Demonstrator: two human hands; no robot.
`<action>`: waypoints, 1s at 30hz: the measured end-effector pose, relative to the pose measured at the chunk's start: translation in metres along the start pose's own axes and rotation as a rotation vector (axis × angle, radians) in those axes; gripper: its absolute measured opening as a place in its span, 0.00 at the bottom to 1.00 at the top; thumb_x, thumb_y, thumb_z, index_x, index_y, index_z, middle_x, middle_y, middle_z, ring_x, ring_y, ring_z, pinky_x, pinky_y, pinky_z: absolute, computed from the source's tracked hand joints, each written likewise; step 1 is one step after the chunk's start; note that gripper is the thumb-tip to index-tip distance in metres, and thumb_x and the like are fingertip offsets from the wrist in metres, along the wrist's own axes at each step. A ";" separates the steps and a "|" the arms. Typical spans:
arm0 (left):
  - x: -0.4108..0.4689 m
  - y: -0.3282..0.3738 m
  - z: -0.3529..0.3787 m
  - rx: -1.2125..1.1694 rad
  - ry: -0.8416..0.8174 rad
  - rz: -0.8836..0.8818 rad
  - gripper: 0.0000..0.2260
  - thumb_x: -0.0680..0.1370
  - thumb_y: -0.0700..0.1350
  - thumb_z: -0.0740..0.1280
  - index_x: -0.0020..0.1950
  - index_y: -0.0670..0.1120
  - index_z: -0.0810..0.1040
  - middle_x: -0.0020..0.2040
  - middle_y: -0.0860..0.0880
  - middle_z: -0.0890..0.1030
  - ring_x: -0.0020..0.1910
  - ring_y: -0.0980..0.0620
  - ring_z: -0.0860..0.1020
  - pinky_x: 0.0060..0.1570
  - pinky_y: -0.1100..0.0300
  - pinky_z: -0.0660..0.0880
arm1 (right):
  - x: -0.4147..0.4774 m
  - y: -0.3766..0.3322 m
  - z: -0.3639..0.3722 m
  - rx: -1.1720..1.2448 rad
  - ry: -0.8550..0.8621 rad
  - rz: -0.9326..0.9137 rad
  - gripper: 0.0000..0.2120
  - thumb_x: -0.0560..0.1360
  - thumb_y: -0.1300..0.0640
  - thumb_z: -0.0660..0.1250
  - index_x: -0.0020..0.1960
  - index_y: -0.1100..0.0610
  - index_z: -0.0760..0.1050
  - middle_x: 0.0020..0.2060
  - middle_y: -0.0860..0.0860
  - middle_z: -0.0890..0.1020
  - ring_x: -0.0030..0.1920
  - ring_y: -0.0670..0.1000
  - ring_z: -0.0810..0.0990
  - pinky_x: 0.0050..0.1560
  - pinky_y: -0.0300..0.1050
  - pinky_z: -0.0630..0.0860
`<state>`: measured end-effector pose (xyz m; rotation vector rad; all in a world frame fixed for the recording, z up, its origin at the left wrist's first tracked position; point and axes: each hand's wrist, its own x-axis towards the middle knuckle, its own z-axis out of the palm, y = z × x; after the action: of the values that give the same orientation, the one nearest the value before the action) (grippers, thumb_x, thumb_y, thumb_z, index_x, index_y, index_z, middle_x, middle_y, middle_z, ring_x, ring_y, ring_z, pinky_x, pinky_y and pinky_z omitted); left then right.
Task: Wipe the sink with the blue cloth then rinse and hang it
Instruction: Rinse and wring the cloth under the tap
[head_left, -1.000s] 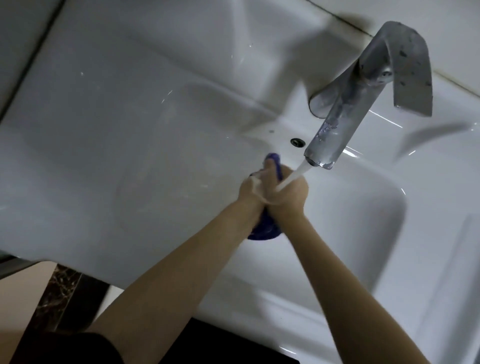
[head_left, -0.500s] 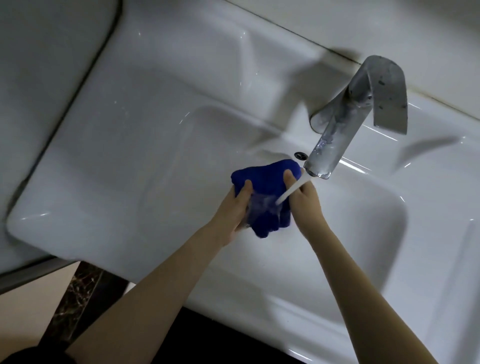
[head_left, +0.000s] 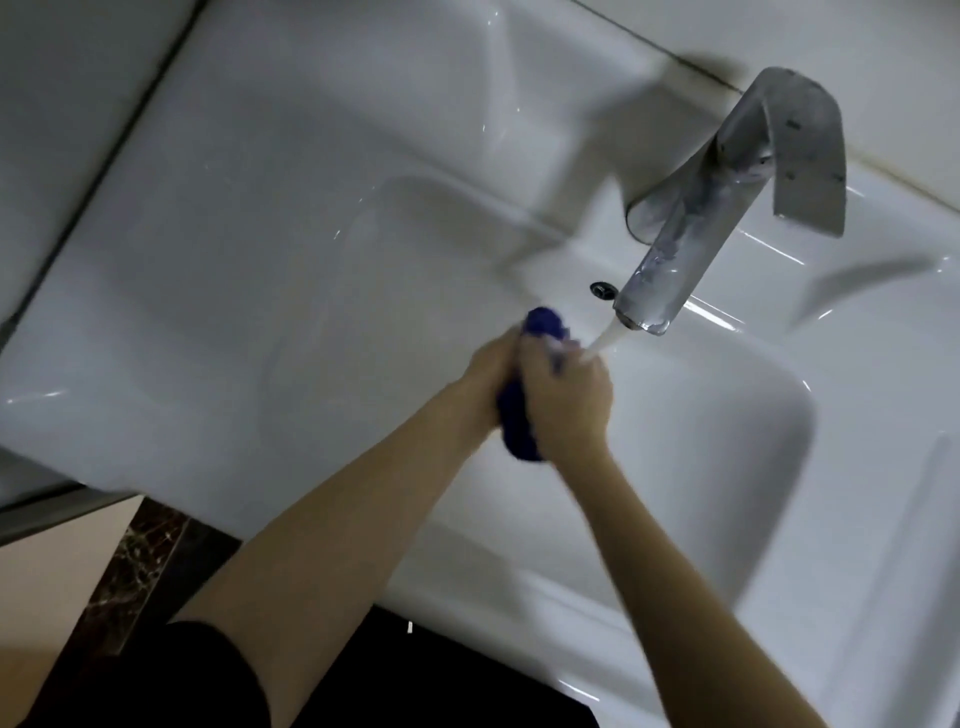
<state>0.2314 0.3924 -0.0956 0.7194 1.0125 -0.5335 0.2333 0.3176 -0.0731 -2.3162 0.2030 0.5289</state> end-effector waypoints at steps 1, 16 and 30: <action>0.004 -0.001 -0.003 -0.006 0.070 0.022 0.12 0.81 0.44 0.59 0.38 0.48 0.70 0.34 0.49 0.74 0.32 0.54 0.73 0.26 0.68 0.74 | -0.016 -0.001 0.002 -0.002 0.000 -0.062 0.19 0.78 0.50 0.63 0.30 0.56 0.67 0.26 0.52 0.72 0.29 0.52 0.70 0.34 0.44 0.64; -0.016 -0.041 0.016 0.203 0.220 0.059 0.13 0.78 0.52 0.64 0.52 0.43 0.79 0.47 0.42 0.84 0.46 0.43 0.82 0.51 0.49 0.80 | 0.044 0.034 -0.013 0.225 -0.064 0.214 0.12 0.70 0.58 0.59 0.32 0.64 0.66 0.28 0.60 0.69 0.30 0.56 0.67 0.33 0.52 0.66; -0.012 0.012 -0.012 0.211 -0.070 0.055 0.25 0.74 0.66 0.65 0.55 0.45 0.82 0.48 0.47 0.85 0.53 0.45 0.82 0.61 0.50 0.76 | 0.019 0.019 -0.057 0.489 -0.248 0.148 0.10 0.82 0.60 0.58 0.52 0.65 0.75 0.42 0.57 0.81 0.42 0.53 0.80 0.44 0.46 0.79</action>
<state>0.2277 0.4097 -0.0852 0.9074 0.8760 -0.6194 0.2629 0.2643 -0.0562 -1.7536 0.3438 0.7425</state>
